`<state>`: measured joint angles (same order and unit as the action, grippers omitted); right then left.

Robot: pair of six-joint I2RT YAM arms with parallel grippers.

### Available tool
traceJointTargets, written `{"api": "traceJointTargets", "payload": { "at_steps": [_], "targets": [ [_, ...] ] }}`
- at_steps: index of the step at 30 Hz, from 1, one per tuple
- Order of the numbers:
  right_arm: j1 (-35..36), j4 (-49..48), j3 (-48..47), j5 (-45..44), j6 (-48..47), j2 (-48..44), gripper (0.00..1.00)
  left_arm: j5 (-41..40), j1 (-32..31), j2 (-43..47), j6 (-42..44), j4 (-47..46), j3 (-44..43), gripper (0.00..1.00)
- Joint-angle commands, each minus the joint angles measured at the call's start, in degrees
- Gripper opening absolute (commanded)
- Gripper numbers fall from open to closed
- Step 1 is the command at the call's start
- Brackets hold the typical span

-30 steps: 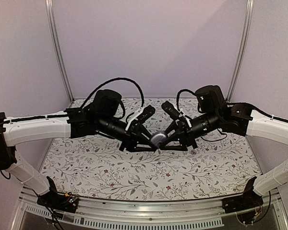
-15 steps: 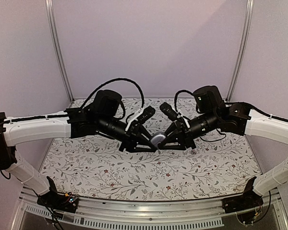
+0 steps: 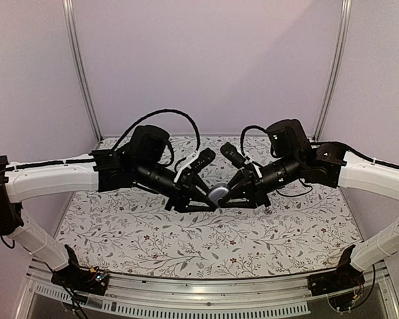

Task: Insert the wireless bluetooth earbuds into the charging case
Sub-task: Pass from the left arm to the right

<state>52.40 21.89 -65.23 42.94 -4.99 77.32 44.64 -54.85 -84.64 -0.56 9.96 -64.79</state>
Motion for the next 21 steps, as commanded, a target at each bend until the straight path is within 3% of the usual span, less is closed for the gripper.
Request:
{"api": "traceJointTargets", "payload": {
  "at_steps": [1,4,10,21],
  "targets": [
    [0.33,-2.68,0.24,-0.62,0.82,-0.77,0.04,-2.17,0.54,2.64,0.47,-0.08,0.38,0.4],
    [0.36,-5.55,2.67,-1.38,1.98,-2.4,0.03,-4.09,0.95,5.45,-0.3,-2.98,2.86,0.48],
    [0.38,-7.51,4.24,-2.55,3.08,-4.61,0.03,-5.54,1.56,9.5,-2.17,-8.45,6.5,0.53],
    [0.4,-9.4,5.1,-3.34,3.33,-6.07,0.01,-4.94,0.95,7.27,-5.92,-14.26,5.68,0.56]
  ]
}}
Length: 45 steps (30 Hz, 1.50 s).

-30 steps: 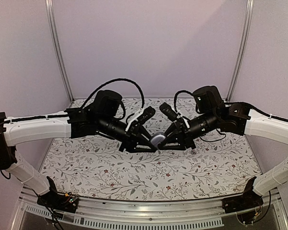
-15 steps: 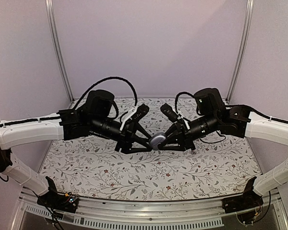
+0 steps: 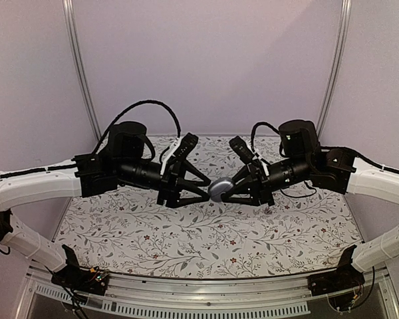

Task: Insert the wireless bluetooth earbuds into the charging case
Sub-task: Pass from the left arm to the right, then open the charging case.

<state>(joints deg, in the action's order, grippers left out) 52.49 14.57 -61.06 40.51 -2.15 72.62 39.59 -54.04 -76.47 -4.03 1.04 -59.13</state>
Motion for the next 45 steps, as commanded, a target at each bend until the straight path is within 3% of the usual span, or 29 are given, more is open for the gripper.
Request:
{"api": "traceJointTargets", "payload": {
  "at_steps": [1,21,34,45],
  "targets": [
    [0.27,-2.44,1.12,-0.9,0.53,-1.49,0.0,-0.47,0.02,-1.1,-3.05,-6.14,0.07,0.56],
    [0.29,-2.98,2.29,-0.81,0.01,-1.78,0.0,-7.05,-1.3,-4.84,-3.12,-4.38,-2.83,0.52],
    [0.25,-2.52,3.09,0.43,-1.42,-3.03,0.0,-9.31,1.87,-3.17,-5.84,-7.01,-1.73,0.39],
    [0.25,-6.42,6.98,-0.53,-1.33,-5.38,0.0,-9.62,3.93,-1.35,-7.0,-8.83,-0.17,0.39]
  ]
}}
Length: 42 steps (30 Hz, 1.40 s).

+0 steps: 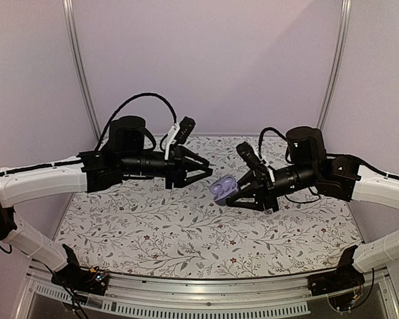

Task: Insert the wireless bluetooth earbuds into the charging case
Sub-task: Open the charging case, then move the right earbud to the center of the board.

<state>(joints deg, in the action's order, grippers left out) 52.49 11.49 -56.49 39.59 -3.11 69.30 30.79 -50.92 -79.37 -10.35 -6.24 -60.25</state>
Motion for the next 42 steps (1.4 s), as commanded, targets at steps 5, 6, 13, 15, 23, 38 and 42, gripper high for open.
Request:
{"api": "traceJointTargets", "payload": {
  "at_steps": [5,6,13,15,23,38,42],
  "targets": [
    [-0.08,-7.59,5.39,-2.06,2.47,-4.14,0.0,-2.39,2.69,3.24,-2.5,-4.33,3.74,0.41],
    [-0.42,-8.1,5.83,-2.53,2.79,-4.89,0.0,-3.48,3.05,3.15,-2.52,-4.06,4.09,0.42],
    [-8.69,-10.96,10.14,-4.35,9.11,-11.9,0.0,-8.04,3.8,-4.25,0.77,1.96,1.4,0.41],
    [-11.28,-10.96,11.1,-5.44,10.29,-13.45,0.0,-7.92,3.72,-7.44,1.14,1.91,0.12,0.4],
    [-21.49,-10.7,14.37,-12.33,15.31,-19.46,0.0,-6.79,-0.13,-25.74,4.79,1.27,-11.02,0.38],
    [-25.51,-10.96,16.77,-11.26,15.17,-24.08,0.0,-1.72,-4.75,-51.85,-5.46,-11.49,-29.69,0.31],
    [-25.51,-10.55,16.59,-11.29,14.51,-24.37,0.0,-2.58,-5.28,-54.93,-6.39,-12.06,-31.71,0.3]
  ]
}}
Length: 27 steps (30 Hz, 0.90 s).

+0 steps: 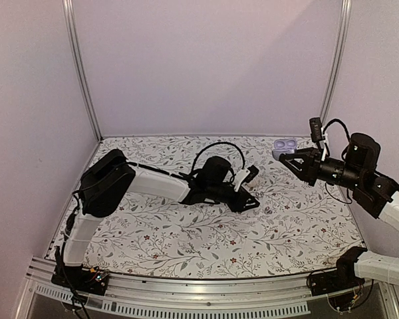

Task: Insert the wireless bluetooth earbuds into the charging case
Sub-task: Move the right earbud to the center of the board.

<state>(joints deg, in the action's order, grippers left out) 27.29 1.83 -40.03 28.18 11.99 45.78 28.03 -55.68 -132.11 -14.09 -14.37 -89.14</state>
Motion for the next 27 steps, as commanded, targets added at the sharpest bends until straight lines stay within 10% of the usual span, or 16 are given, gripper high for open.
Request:
{"api": "traceJointTargets", "payload": {
  "at_steps": [1,27],
  "targets": [
    [-0.31,-0.86,0.21,0.04,-0.64,-1.0,0.0,0.03,-0.62,-3.05,-2.9,-3.96,-3.42,0.3],
    [-0.37,1.84,-0.55,0.56,-2.22,-2.25,0.0,-3.65,-2.06,-17.98,-3.55,-0.44,-16.77,0.28]
  ]
}}
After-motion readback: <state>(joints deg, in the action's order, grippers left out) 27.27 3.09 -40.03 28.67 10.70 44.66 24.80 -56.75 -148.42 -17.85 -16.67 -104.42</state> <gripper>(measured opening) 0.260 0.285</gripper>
